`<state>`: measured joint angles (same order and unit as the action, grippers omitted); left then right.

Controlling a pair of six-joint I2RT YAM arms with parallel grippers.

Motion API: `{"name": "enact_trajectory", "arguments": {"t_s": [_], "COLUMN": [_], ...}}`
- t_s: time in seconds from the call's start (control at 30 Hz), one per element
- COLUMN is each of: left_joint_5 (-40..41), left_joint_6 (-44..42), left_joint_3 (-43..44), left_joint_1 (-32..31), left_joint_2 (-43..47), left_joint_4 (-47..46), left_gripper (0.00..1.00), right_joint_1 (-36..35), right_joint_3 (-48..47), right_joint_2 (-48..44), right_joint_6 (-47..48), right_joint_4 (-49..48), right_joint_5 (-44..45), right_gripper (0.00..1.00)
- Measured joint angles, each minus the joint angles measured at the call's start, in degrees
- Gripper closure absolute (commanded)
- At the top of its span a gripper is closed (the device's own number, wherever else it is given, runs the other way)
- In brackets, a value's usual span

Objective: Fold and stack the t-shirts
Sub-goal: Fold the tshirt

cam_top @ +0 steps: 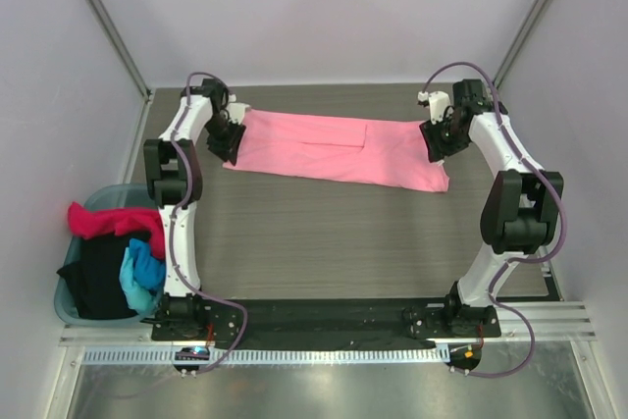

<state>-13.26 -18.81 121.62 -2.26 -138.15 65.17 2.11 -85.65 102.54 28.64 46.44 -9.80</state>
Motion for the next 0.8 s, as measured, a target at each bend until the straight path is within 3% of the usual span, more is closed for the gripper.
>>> {"name": "enact_trajectory", "arguments": {"t_s": [0.1, 0.3, 0.5, 0.6, 0.67, 0.7, 0.8], "left_joint_5": [0.5, 0.8, 0.6, 0.6, 0.7, 0.7, 1.2], "left_joint_6": [0.6, 2.0, 2.4, 2.3, 1.9, 1.6, 1.0], "left_joint_3": [0.0, -2.5, -11.5, -18.3, -22.6, -24.7, -29.9], "left_joint_1": [0.0, 0.0, -0.2, -0.5, -0.7, -0.9, -1.2], "left_joint_2": [0.0, 0.8, 5.8, 9.6, 12.0, 13.2, 16.8], "left_joint_4": [0.0, -1.0, -2.9, -3.4, -2.9, -2.8, -1.5], "left_gripper": [0.68, 0.88, 0.93, 0.88, 0.76, 0.65, 0.61], "right_joint_1": [0.0, 0.0, 0.5, 1.3, 1.8, 2.0, 2.3], "right_joint_3": [0.8, 0.9, -1.3, -4.2, -6.2, -7.2, -10.1], "right_joint_2": [-0.1, -0.1, 2.6, 6.7, 9.7, 11.2, 15.0], "right_joint_6": [-0.1, -0.2, -1.9, -2.9, -3.5, -3.7, -4.0], "right_joint_4": [0.1, 0.2, -0.3, -1.7, -1.9, -2.2, -2.4], "right_joint_5": [-0.5, -0.3, 1.3, 2.2, 2.5, 2.6, 2.6], "right_gripper": [0.50, 0.50, 0.51, 0.50, 0.50, 0.50, 0.50]}}
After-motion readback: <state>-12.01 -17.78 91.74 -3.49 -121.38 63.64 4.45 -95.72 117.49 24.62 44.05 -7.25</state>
